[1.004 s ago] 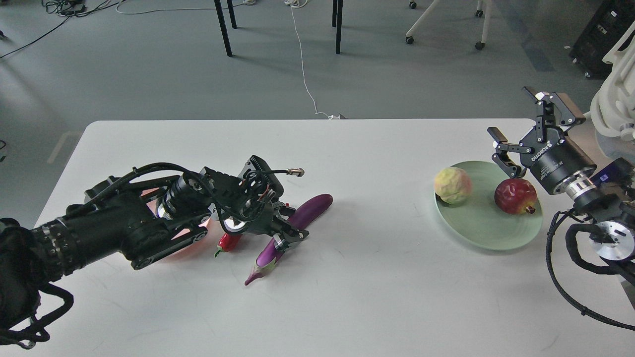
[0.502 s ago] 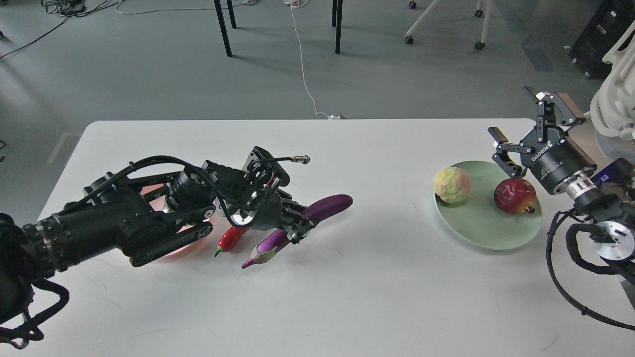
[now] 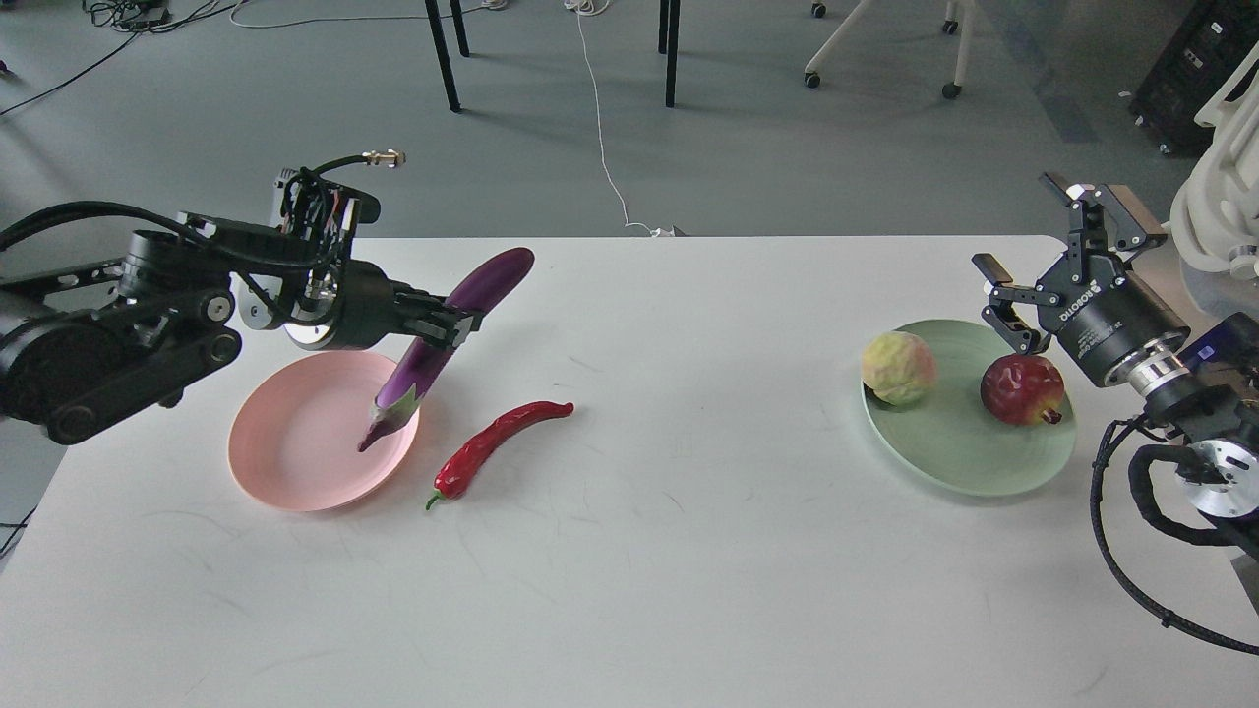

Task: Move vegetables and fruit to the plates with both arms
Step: 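Lift the eggplant and lower it onto the pink plate, then open the left gripper and withdraw it from the eggplant, then reach the left gripper down and grasp the red chili pepper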

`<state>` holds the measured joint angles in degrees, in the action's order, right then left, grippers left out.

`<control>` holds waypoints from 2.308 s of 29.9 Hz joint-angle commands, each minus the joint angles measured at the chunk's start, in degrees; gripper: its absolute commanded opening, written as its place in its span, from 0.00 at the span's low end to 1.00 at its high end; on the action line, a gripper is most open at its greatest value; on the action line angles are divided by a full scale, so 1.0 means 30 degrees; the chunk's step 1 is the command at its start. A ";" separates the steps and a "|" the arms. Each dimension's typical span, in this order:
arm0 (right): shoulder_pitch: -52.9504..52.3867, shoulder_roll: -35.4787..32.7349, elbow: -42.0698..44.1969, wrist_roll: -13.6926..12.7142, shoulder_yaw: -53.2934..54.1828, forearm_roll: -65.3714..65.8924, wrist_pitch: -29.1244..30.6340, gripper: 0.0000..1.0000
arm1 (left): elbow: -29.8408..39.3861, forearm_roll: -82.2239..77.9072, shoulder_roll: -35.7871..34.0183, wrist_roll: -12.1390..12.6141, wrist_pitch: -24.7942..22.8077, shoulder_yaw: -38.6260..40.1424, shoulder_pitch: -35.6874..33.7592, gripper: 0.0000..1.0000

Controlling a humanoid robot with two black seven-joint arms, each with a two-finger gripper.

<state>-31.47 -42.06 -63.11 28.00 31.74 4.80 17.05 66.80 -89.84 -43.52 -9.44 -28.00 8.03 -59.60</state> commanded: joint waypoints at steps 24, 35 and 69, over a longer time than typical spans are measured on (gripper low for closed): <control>-0.0028 0.0105 0.0032 0.0000 -0.0064 0.0070 -0.0028 0.98 | -0.2286 -0.0200 -0.2016 -0.1512 0.0000 -0.0098 0.3226 0.99; -0.0028 0.0105 0.0032 0.0000 -0.0064 0.0070 -0.0028 0.98 | -0.1585 -0.0930 -0.1782 -0.3679 0.0000 0.0195 0.0008 1.00; 0.0411 -0.0159 -0.0085 0.0000 -0.0005 0.0070 -0.0028 0.98 | -0.1464 -0.8579 0.4781 -0.3564 0.0000 -0.0156 0.2229 0.88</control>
<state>-30.29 -42.54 -63.37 28.00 31.75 5.00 16.96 62.71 -115.58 -29.12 -20.22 -27.95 7.65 -53.03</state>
